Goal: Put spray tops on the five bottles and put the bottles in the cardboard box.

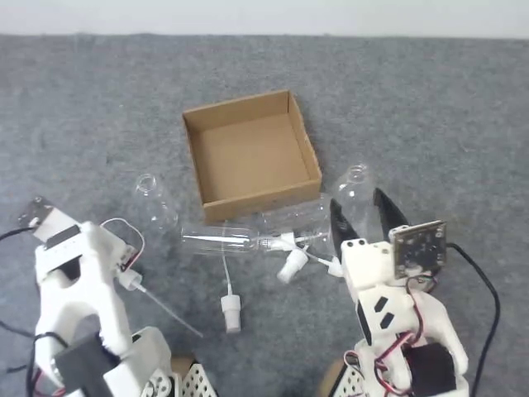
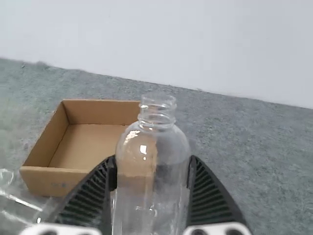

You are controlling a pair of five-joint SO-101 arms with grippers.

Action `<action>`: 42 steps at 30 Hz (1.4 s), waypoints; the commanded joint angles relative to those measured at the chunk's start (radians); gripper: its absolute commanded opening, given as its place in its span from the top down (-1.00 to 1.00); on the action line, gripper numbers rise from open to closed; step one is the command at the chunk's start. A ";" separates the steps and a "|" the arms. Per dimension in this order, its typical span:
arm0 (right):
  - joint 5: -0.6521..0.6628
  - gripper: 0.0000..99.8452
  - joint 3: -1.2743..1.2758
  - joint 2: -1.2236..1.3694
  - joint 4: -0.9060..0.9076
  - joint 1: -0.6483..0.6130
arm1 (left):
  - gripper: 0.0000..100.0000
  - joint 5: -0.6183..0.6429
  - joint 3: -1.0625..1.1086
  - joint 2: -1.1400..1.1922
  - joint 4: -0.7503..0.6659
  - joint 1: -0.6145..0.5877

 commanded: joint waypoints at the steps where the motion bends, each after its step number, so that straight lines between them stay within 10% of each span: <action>1: 0.063 0.98 0.025 0.002 -0.036 -0.053 | 0.98 0.006 -0.090 0.009 0.017 -0.005; 42: 0.069 0.99 0.206 0.002 -0.275 -0.283 | 0.98 0.186 -1.127 0.008 0.730 0.163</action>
